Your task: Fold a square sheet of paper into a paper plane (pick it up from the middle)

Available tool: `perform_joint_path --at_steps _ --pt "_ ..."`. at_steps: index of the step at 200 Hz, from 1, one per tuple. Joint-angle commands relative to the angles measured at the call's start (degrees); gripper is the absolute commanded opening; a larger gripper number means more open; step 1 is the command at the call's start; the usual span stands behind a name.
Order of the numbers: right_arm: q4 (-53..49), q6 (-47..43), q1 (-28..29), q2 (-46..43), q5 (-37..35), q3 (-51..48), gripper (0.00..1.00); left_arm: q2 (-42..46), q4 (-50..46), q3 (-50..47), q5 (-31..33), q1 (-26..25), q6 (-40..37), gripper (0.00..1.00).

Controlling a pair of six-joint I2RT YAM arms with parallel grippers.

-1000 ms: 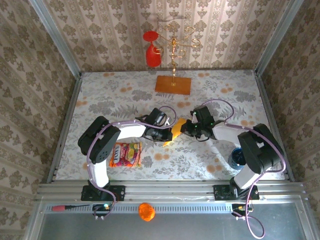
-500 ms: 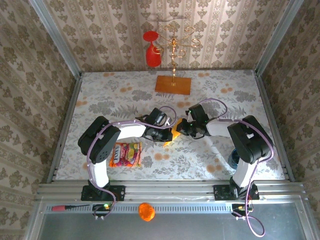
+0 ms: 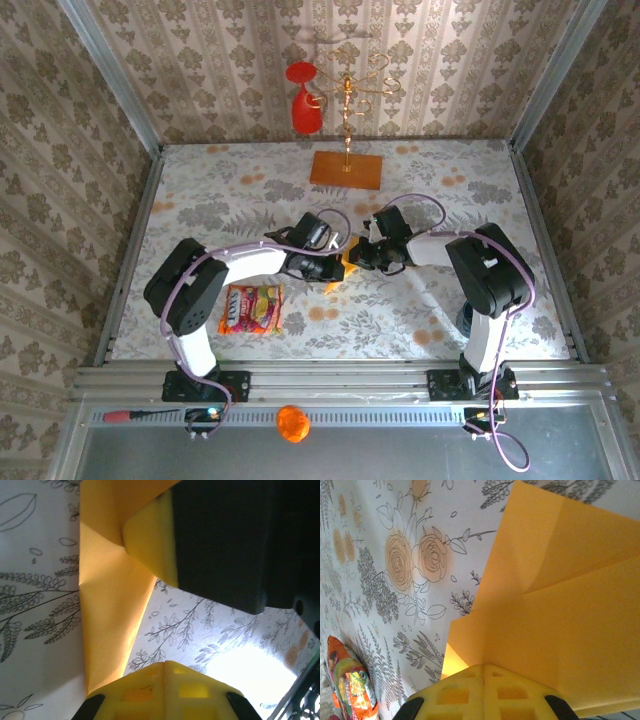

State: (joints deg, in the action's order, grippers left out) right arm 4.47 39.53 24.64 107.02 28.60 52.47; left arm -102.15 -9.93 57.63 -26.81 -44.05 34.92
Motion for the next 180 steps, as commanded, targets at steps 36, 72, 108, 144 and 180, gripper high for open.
perform_joint_path --at_steps 36,72,108,144,180 --pt "-3.1 -6.0 0.2 1.7 4.2 0.9 0.00 -1.4 1.8 -1.7 -1.1 1.0 0.6 0.04" --pt "-3.0 -6.3 0.2 2.2 3.4 0.5 0.00 -1.2 2.6 -0.5 -1.5 1.4 -0.3 0.04" --pt "-2.3 -5.7 0.1 2.3 2.2 0.0 0.00 -3.9 2.5 0.1 -1.7 1.2 -0.1 0.04" --pt "-0.8 -5.0 -0.7 2.0 1.4 -0.8 0.00 -5.2 0.0 0.0 -0.6 0.8 -0.2 0.02" --pt "1.6 -4.0 -3.2 1.7 -0.1 -2.2 0.00 -5.1 -2.5 -1.3 -0.2 0.5 0.2 0.01"
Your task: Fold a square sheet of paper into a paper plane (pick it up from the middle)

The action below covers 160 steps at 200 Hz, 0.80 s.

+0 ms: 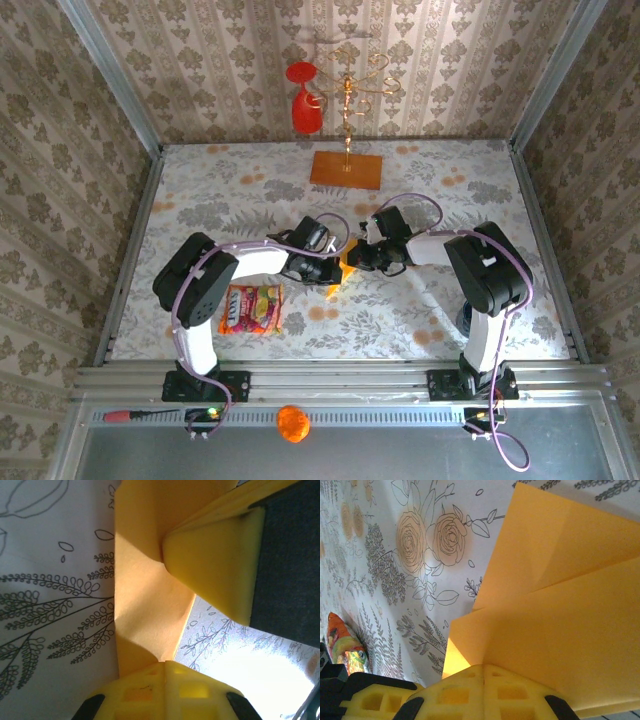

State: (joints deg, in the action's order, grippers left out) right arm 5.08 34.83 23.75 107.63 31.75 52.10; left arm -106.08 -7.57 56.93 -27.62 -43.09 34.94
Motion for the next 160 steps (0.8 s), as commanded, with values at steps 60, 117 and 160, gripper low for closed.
perform_joint_path --at_steps 60,117,160 --pt "3.4 2.7 -9.6 1.7 -6.6 -1.1 0.00 -1.5 -6.7 -2.0 0.2 -0.6 1.0 0.02" --pt "0.8 3.1 -13.1 3.3 -9.7 1.8 0.00 -2.1 -7.4 -2.1 0.7 -0.8 1.3 0.01" --pt "-1.4 3.5 -16.7 4.5 -10.1 4.5 0.00 -1.8 -7.8 -1.4 1.0 -0.8 0.5 0.01"
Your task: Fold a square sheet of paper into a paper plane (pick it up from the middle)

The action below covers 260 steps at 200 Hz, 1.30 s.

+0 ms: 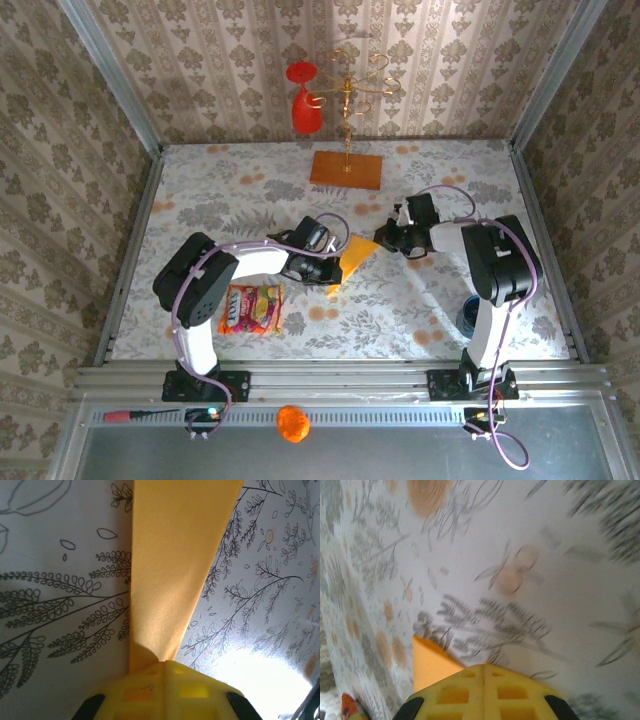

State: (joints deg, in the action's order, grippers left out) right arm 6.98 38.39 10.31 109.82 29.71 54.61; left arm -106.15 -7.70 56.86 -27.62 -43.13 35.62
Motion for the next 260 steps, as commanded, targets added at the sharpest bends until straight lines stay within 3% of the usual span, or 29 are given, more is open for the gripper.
perform_joint_path --at_steps 1,24,58,92,137,166,260 --pt "-3.4 -0.1 -3.2 2.3 -8.1 2.1 0.00 -1.7 -7.7 -1.3 1.1 -0.8 -0.2 0.01" --pt "-5.5 -1.0 -3.5 0.4 -8.1 3.5 0.00 -1.9 -7.4 -0.9 0.9 -0.8 -0.2 0.01" --pt "-8.0 -0.9 -3.2 -12.5 -7.9 0.6 0.00 -1.5 -6.2 -0.9 0.5 -0.8 0.2 0.01" --pt "-12.7 -1.0 0.4 -17.5 -5.9 -2.1 0.00 -1.5 -5.1 -0.7 0.7 -0.8 0.1 0.01" --pt "-11.7 3.4 10.5 -16.0 -5.3 -4.4 0.00 -0.3 -4.3 -0.8 1.2 -0.7 0.2 0.01" --pt "-6.9 5.5 14.1 -11.8 -2.7 -4.8 0.00 -0.1 -4.0 -0.8 1.2 -0.7 0.3 0.01" --pt "-7.6 3.0 15.7 -3.9 -4.0 -3.8 0.00 3.1 -2.1 -0.1 -0.4 -1.0 0.6 0.03"
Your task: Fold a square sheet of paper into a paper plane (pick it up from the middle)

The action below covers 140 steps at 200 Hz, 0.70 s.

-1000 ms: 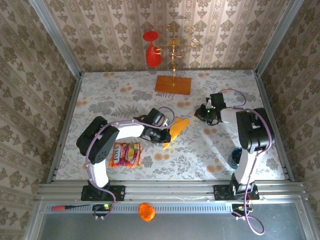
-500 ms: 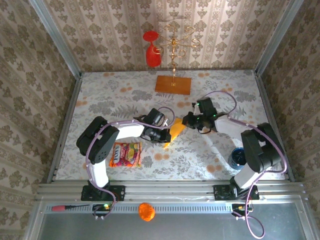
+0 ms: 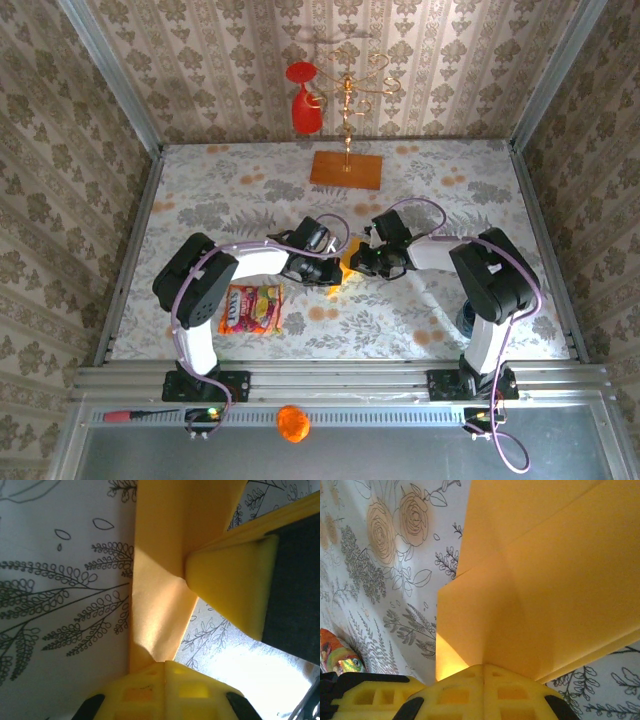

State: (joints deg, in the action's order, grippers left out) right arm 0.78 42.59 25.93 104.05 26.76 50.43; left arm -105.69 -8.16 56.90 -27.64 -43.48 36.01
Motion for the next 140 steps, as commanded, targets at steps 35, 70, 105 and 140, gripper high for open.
perform_joint_path --at_steps 35,70,105,140 --pt "-2.5 -2.7 0.0 2.5 -1.6 0.9 0.00 4.8 -2.7 -1.0 -0.9 -1.4 -0.3 0.04" --pt "-3.5 -3.7 -0.3 2.6 -1.7 1.9 0.00 4.6 -3.5 -3.6 0.1 -1.3 -0.3 0.04" --pt "-3.7 -4.7 -0.4 2.3 -1.0 2.2 0.00 3.9 -3.4 -4.8 0.7 -1.2 0.1 0.03" --pt "-1.3 -5.4 -0.2 -0.1 2.9 1.9 0.00 3.0 -2.2 -5.7 0.8 -1.0 0.5 0.02"
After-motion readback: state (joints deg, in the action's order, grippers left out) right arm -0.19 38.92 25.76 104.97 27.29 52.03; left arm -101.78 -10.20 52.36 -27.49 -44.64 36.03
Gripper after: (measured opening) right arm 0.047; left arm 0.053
